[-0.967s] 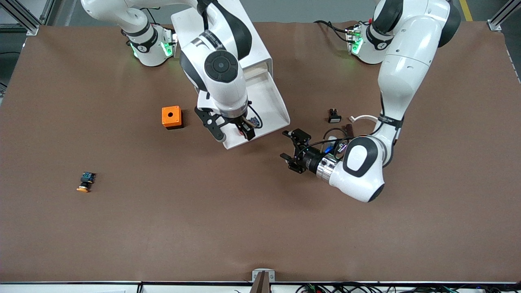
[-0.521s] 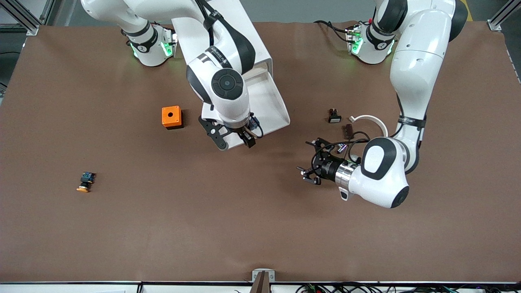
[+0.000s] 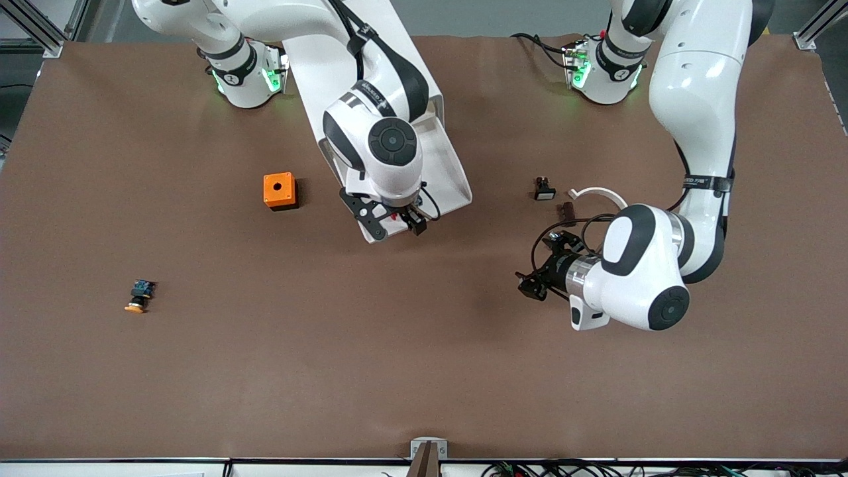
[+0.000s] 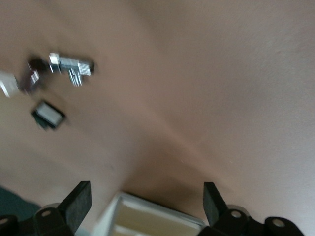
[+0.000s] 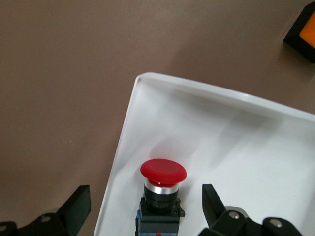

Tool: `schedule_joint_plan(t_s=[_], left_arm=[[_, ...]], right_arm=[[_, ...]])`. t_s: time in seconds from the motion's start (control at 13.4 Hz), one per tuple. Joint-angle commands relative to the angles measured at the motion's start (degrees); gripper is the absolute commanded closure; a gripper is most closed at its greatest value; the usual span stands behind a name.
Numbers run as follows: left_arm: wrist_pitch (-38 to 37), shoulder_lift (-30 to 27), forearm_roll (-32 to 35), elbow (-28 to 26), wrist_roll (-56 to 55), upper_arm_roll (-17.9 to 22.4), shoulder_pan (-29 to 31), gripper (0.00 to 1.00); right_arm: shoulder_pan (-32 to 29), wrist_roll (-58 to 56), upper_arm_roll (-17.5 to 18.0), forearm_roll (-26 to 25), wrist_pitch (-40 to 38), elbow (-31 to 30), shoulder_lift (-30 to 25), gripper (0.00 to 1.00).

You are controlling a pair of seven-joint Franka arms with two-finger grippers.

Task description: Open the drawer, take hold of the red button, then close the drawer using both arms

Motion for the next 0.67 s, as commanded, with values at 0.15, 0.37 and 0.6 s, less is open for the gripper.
schedule_joint_plan(t_s=[0.15, 0.37, 0.6], left_arm=[[0.78, -3.76, 7.8, -0.87, 15.09, -0.03, -1.47, 0.0], [0.26, -4.83, 12.89, -1.14, 16.36, -0.03, -3.13, 0.0], [0.25, -5.79, 15.19, -1.23, 16.71, 0.06, -3.93, 0.0]], right_arm=[[1.01, 0.76, 0.13, 0.23, -0.71, 1.36, 1.0, 0.01], [1.01, 0.58, 0.13, 0.41, -0.53, 1.36, 1.36, 0.49], [1.71, -0.64, 0.13, -0.12, -0.53, 1.27, 1.62, 0.78]])
